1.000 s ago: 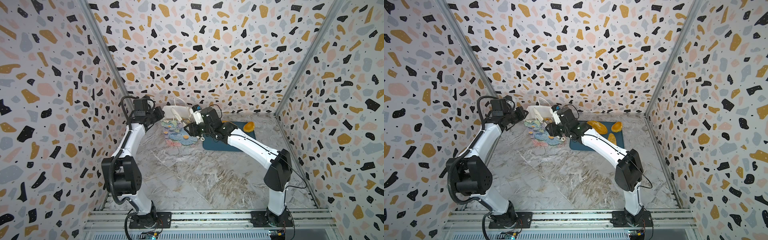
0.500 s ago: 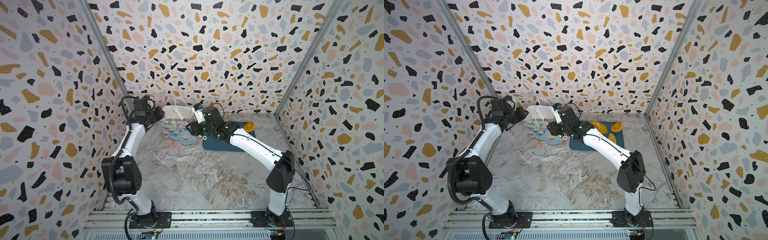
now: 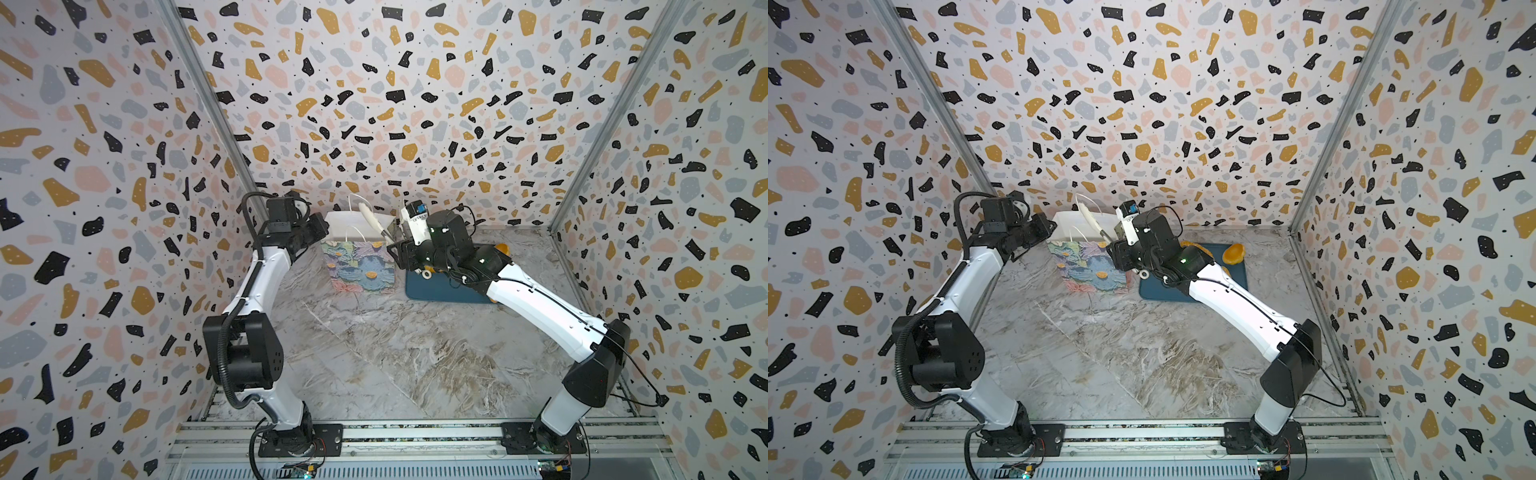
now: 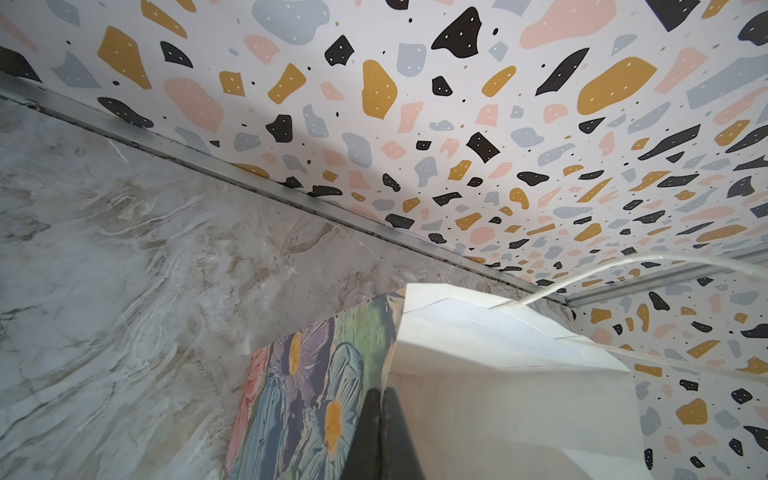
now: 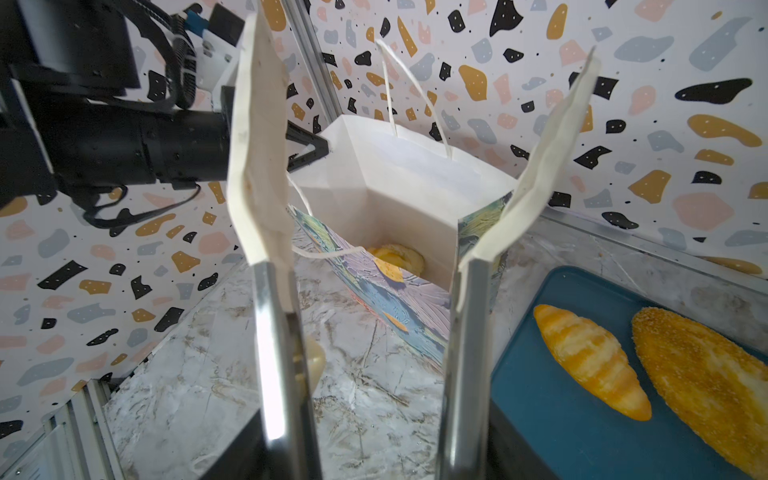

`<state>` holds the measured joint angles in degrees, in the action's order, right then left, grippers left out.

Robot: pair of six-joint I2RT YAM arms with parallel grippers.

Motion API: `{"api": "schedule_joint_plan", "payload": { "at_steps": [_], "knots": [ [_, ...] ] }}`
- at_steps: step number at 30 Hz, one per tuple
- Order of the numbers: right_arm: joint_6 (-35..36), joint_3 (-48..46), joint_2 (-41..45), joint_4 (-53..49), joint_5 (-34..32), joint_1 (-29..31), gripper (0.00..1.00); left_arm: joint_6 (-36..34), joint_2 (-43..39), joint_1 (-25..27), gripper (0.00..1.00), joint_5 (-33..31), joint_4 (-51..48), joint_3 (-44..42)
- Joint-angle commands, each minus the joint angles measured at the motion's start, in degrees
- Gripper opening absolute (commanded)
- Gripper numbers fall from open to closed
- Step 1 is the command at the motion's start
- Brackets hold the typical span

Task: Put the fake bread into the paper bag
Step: 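Raise the open tongs out of the bag and move toward the tray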

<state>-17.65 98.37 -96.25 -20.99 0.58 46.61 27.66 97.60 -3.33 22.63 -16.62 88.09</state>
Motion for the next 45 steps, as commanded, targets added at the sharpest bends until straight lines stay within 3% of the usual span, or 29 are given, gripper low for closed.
{"api": "schedule_joint_plan", "payload": {
  "at_steps": [1, 45],
  "knots": [
    [0.83, -1.47, 3.84, 1.65, -1.96, -0.51, 0.62, -0.55, -1.71, -0.36, 0.0, 0.48, 1.37, -0.82],
    [-0.85, -30.87, 24.19, 1.45, -8.02, -13.43, 0.63, -0.24, -1.63, -0.36, 0.0, 0.56, 1.86, -1.17]
  ]
}}
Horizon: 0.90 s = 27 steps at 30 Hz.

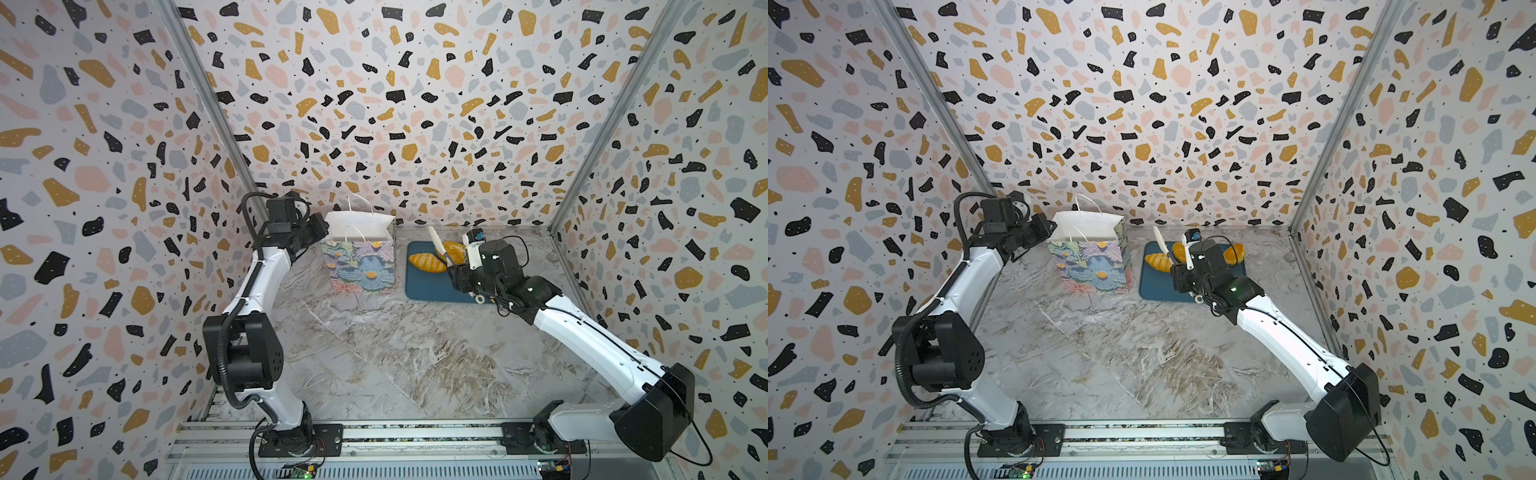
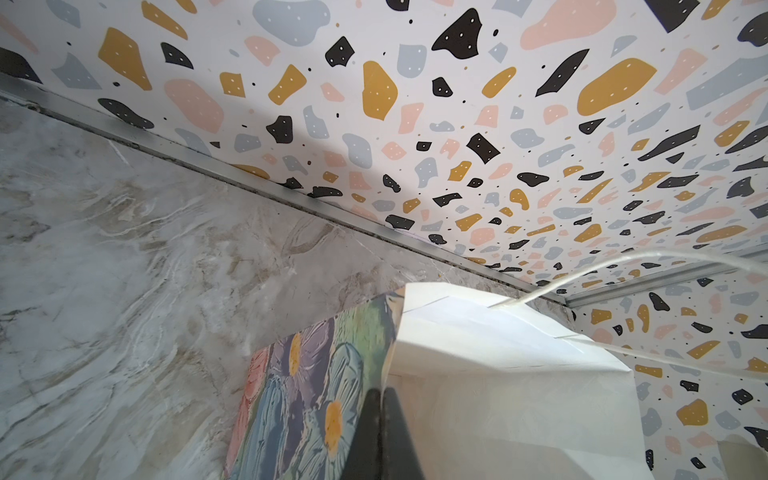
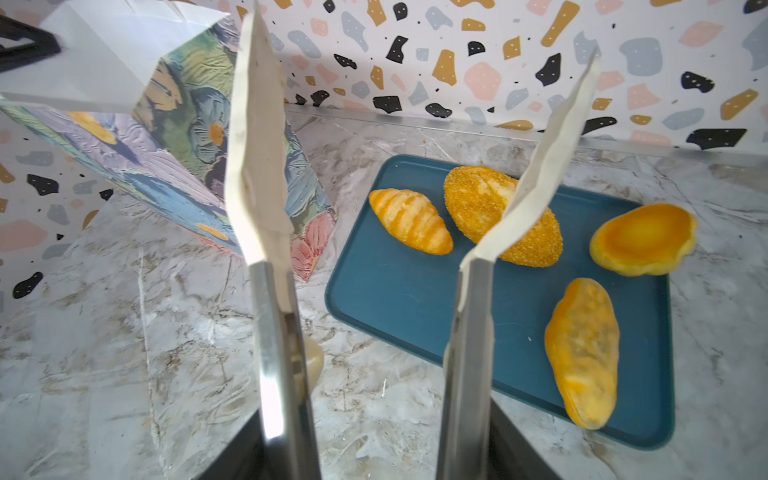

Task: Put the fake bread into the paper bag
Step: 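Raise the open tongs out of the bag and move toward the tray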

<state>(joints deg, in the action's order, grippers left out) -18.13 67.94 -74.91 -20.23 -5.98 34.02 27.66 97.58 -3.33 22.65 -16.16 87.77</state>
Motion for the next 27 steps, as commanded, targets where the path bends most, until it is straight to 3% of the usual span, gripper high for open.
{"api": "schedule_joint_plan", "payload": {
  "at_steps": [1, 27],
  "knots": [
    [-0.27, -1.13, 3.26, 0.69, -1.47, -1.29, 0.63, -0.27, -1.56, -0.35, 0.0, 0.58, 1.4, -0.84],
    [1.05, -11.53, 8.13, 1.88, -1.39, -9.32, 0.63, -0.26, -1.69, -0.27, 0.0, 0.57, 1.66, -0.93]
  ]
}}
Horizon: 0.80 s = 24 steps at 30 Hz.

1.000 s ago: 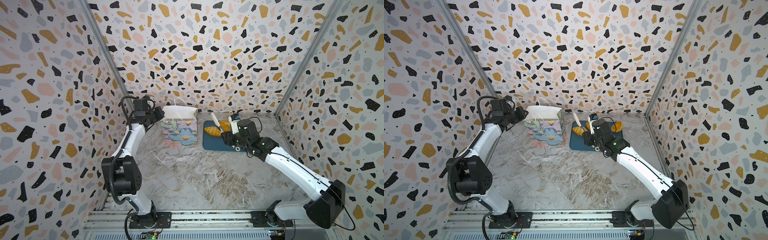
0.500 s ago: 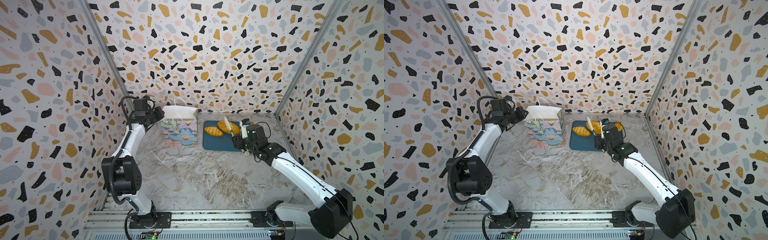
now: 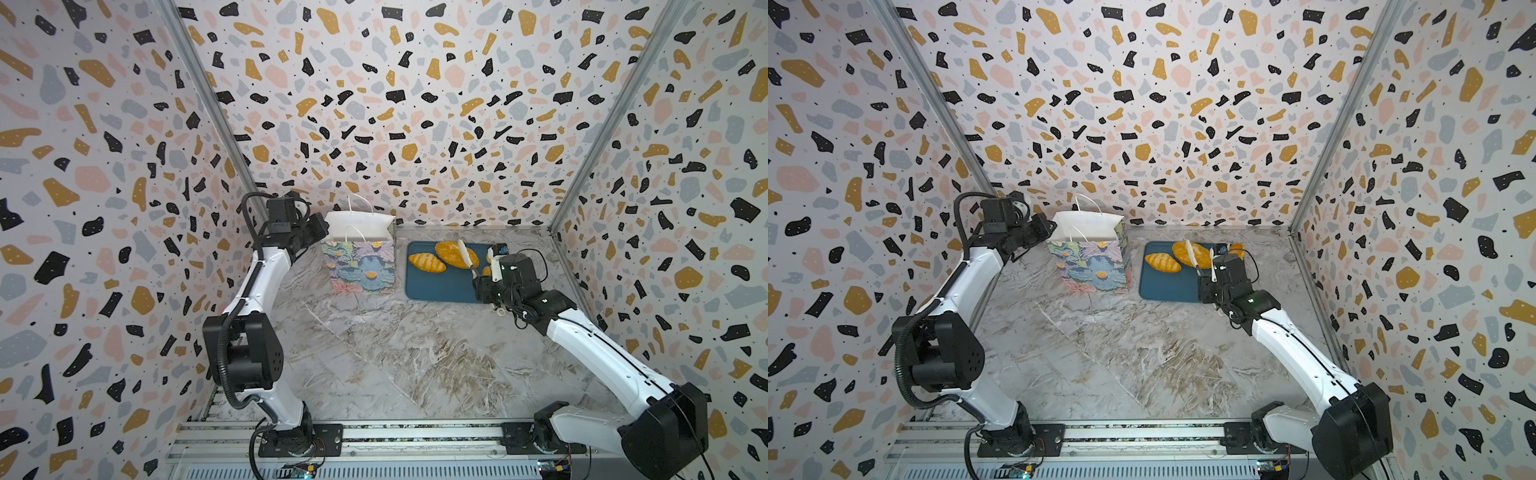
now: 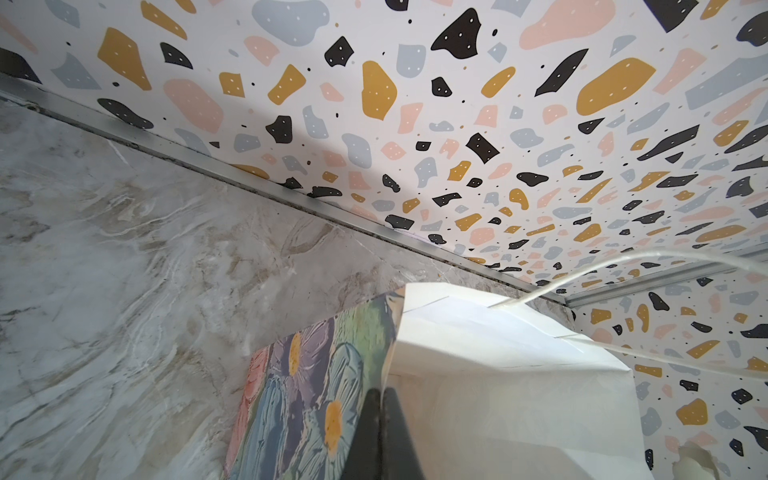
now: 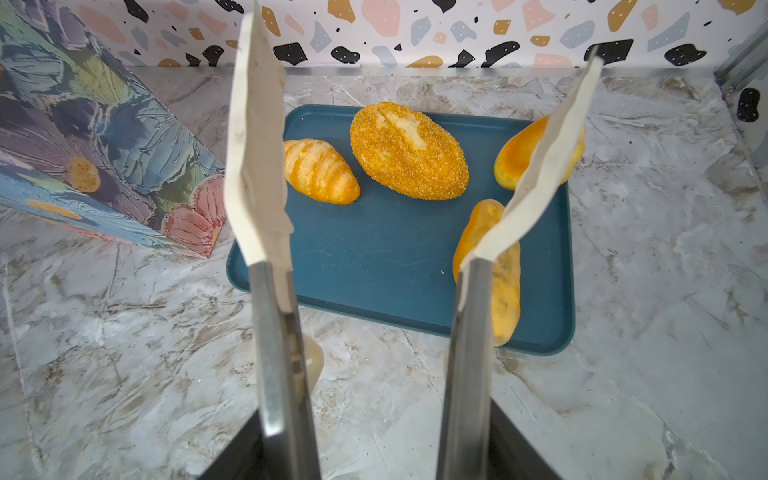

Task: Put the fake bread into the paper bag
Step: 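Raise the open tongs out of the bag and move toward the tray, then lower the open tongs around the long yellow bun on the tray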

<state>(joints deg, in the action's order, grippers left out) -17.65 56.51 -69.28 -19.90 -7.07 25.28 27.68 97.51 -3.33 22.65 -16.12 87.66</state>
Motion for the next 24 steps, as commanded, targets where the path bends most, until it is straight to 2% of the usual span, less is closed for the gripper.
{"api": "schedule_joint_plan", "payload": {
  "at_steps": [1, 24],
  "knots": [
    [0.6, -0.49, 2.48, 1.69, -0.23, -0.9, 0.63, -0.22, -1.62, -0.27, 0.0, 0.6, 1.59, -0.82],
    [0.43, -6.97, 1.3, 2.74, 1.99, -8.02, 0.65, -0.27, -1.56, -0.27, 0.0, 0.63, 1.55, -0.9]
  ]
}}
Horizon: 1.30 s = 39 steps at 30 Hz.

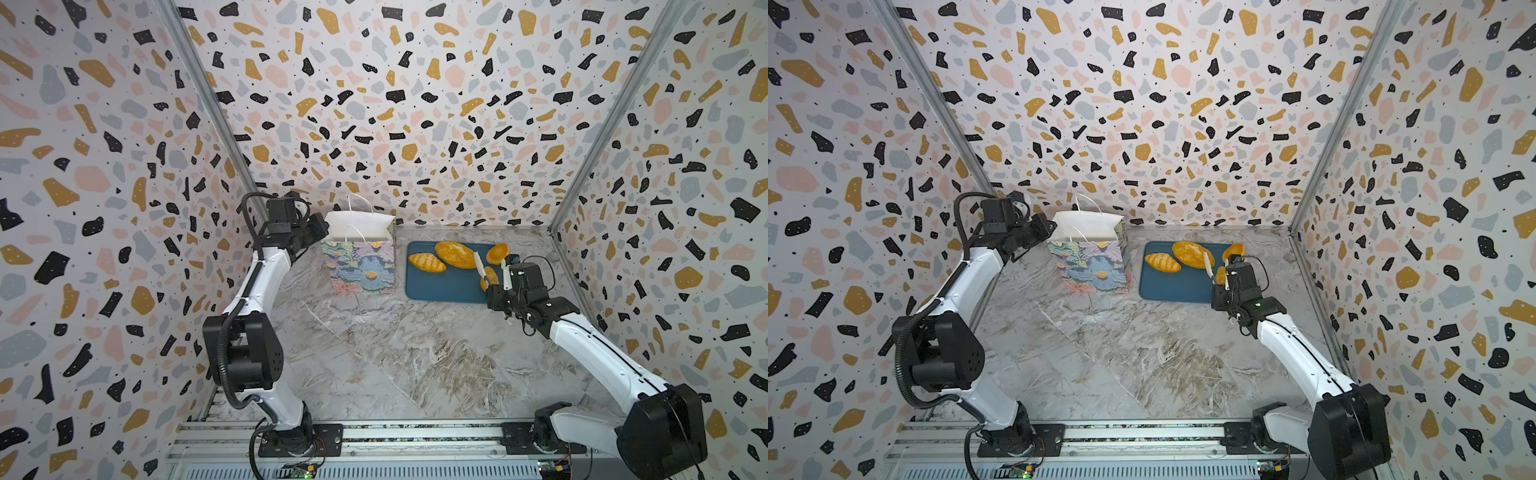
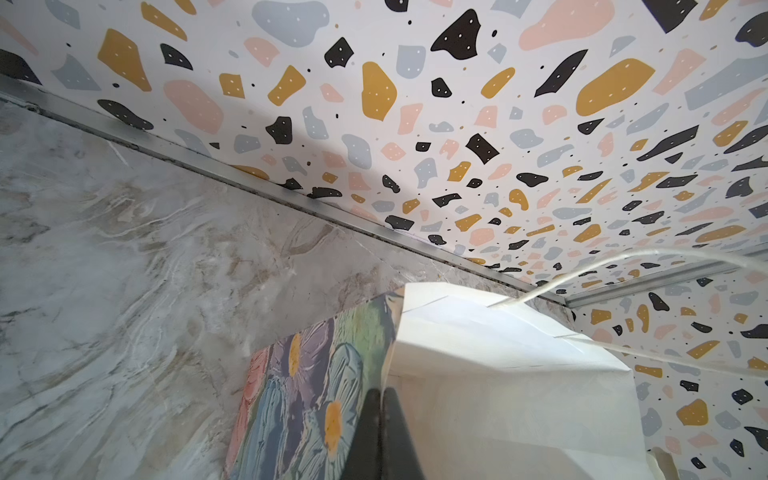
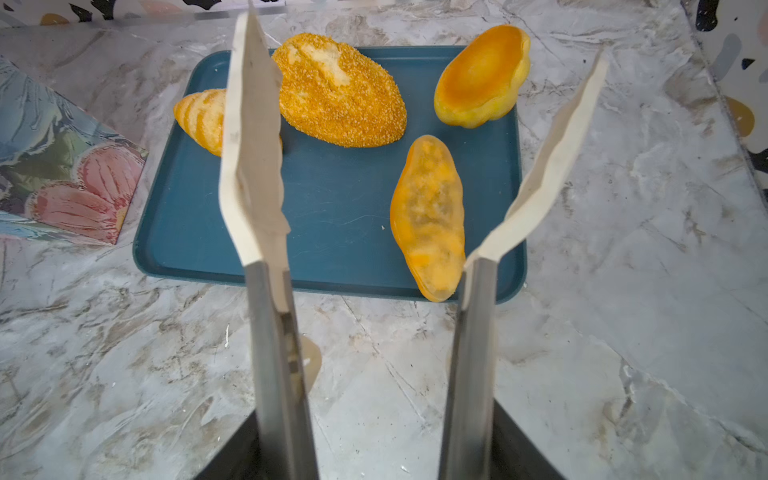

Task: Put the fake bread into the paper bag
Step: 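Lower the open tongs around the long yellow bun on the tray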

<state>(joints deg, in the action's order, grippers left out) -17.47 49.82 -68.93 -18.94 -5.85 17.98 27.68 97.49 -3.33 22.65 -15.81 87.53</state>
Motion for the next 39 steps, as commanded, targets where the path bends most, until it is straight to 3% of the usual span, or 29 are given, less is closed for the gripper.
{"api": "schedule_joint_plan", "payload": {
  "at_steps": [1, 39],
  "knots": [
    [0.32, -0.41, 0.67, 1.74, 0.94, -1.08, 0.65, -0.24, -1.58, -0.27, 0.0, 0.57, 1.3, -0.78],
    [4.9, 3.27, -13.97, 0.24, 1.62, -5.23, 0.65, -0.21, -1.16, -0.27, 0.0, 0.56, 1.36, -0.86]
  ]
}}
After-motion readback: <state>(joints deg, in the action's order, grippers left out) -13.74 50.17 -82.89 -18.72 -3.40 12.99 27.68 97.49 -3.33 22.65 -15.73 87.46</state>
